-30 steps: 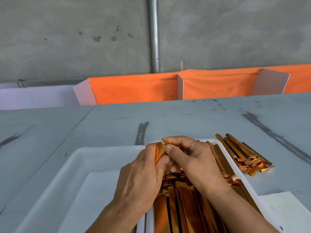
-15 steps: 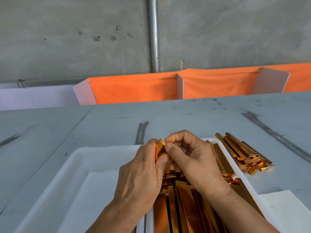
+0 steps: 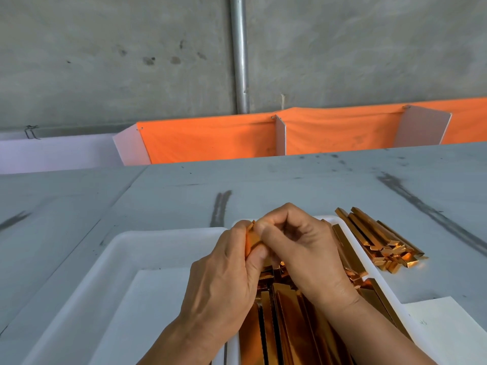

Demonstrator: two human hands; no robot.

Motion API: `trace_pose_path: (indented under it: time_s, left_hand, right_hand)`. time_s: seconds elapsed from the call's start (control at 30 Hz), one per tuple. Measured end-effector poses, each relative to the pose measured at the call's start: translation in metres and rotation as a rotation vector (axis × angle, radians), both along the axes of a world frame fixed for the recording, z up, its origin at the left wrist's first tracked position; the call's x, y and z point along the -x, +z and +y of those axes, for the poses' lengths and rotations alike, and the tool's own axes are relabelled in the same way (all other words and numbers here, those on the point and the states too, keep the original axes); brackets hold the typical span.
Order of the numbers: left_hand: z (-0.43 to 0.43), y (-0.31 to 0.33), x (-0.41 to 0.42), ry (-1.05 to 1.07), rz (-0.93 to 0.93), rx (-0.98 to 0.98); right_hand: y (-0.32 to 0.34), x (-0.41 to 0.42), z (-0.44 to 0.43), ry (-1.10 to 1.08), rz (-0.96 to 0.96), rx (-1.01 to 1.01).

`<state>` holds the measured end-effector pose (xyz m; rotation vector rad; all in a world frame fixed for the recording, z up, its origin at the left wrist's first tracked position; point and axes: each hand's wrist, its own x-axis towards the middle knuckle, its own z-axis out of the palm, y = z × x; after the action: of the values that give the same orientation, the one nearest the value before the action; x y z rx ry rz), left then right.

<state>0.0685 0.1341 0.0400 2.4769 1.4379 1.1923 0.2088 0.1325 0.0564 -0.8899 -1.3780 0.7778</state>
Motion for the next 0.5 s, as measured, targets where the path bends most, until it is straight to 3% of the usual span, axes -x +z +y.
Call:
trace_pose_path:
  time_s: [0.07, 0.23, 0.5]
  left_hand:
    - [0.001, 0.001, 0.001, -0.003, 0.002, -0.020]
    - [0.000, 0.002, 0.003, -0.036, 0.072, -0.030]
    - [0.000, 0.000, 0.005, -0.059, 0.119, -0.025]
  right_hand:
    - [0.003, -0.003, 0.000, 0.074, 0.097, 0.102]
    - [0.005, -0.009, 0.004, 0.170, 0.108, 0.270]
    - [0.005, -0.014, 0.006, 0.149, 0.017, 0.209]
